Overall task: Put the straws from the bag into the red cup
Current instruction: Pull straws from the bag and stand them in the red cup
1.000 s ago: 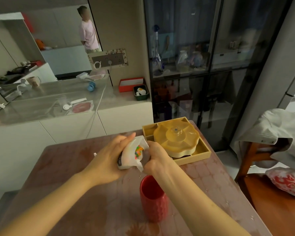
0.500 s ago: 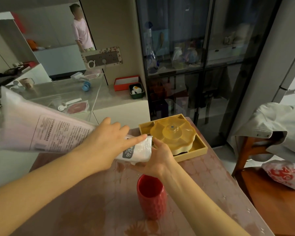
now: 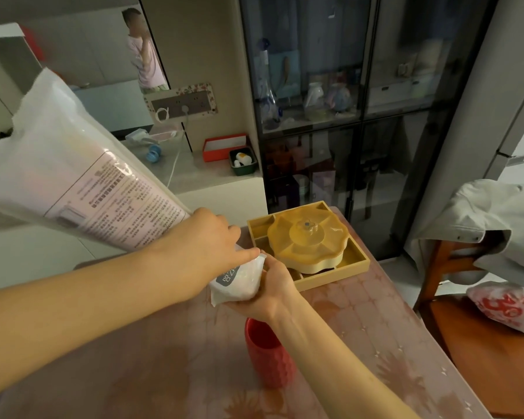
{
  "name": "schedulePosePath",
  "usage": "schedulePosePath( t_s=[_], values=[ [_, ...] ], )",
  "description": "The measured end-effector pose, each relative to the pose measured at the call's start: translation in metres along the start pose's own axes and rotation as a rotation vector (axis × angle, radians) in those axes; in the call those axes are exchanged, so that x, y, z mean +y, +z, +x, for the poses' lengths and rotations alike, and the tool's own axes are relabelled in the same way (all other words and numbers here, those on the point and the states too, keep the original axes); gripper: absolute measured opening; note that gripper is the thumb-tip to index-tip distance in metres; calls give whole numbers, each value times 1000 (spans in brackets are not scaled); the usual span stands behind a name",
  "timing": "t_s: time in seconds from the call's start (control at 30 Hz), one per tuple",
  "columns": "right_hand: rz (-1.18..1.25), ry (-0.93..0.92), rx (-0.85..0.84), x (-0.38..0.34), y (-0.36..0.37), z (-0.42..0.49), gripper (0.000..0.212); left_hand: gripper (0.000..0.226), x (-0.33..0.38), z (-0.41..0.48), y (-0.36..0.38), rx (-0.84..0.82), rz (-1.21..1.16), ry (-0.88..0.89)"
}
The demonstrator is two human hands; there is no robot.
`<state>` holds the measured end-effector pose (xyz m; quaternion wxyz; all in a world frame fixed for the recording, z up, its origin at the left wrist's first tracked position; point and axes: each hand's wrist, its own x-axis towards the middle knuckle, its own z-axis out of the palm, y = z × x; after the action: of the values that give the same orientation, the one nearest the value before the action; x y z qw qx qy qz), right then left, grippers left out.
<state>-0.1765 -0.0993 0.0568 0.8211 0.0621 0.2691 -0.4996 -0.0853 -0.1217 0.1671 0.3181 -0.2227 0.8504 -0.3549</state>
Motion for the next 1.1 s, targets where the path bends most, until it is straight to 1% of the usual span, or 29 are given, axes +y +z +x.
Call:
schedulePosePath(
  t_s=[0.07, 0.17, 0.2, 0.27, 0.33, 0.4, 0.47, 0.53, 0.6, 0.7, 0.77, 0.8, 0.83, 0.9, 1.0, 1.07, 1.1],
  values=[
    [19, -12, 13, -1, -4, 2, 48, 94, -8, -5, 5, 48, -35, -7],
    [53, -80, -8, -6, -14, 1, 60, 99, -18, -15, 23, 147, -175, -53],
    [27, -120, -14, -8, -17, 0, 59, 101, -20, -19, 30, 173, -234, -80],
    [-67, -194, -36, -11, -22, -4, 46, 105, -20, -24, 48, 220, -346, -140],
    [-142, -238, -63, -11, -23, -7, 49, 108, -15, -25, 65, 289, -468, -175],
    [-209, -237, -74, -6, -21, -8, 55, 108, -5, -25, 78, 354, -614, -187],
    [-216, -247, -69, -1, -18, -8, 54, 109, 9, -24, 88, 399, -716, -178],
    [-208, -315, 5, 3, -18, -3, 47, 111, 24, -22, 98, 453, -774, -179],
    [-224, -402, 90, 4, -19, 1, 35, 111, 36, -22, 106, 509, -802, -198],
    [-303, -565, 161, -3, -26, 0, 18, 110, 49, -21, 115, 570, -849, -244],
    [-380, -656, 217, -14, -32, -6, 6, 111, 57, -20, 120, 578, -907, -277],
    [-430, -687, 226, -21, -34, -10, 5, 111, 62, -19, 122, 580, -937, -293],
    [-491, -705, 218, -27, -36, -14, 5, 112, 66, -18, 124, 582, -969, -310],
    [-608, -704, 140, -36, -37, -22, 3, 110, 77, -15, 126, 586, -1042, -338],
    [-717, -615, 17, -44, -31, -29, 13, 109, 92, -12, 126, 609, -1113, -346],
    [-760, -613, 13, -45, -28, -31, 15, 114, 97, -12, 125, 627, -1072, -344],
    [-755, -639, 38, -45, -26, -31, 19, 116, 98, -12, 125, 630, -1048, -349]
  ],
)
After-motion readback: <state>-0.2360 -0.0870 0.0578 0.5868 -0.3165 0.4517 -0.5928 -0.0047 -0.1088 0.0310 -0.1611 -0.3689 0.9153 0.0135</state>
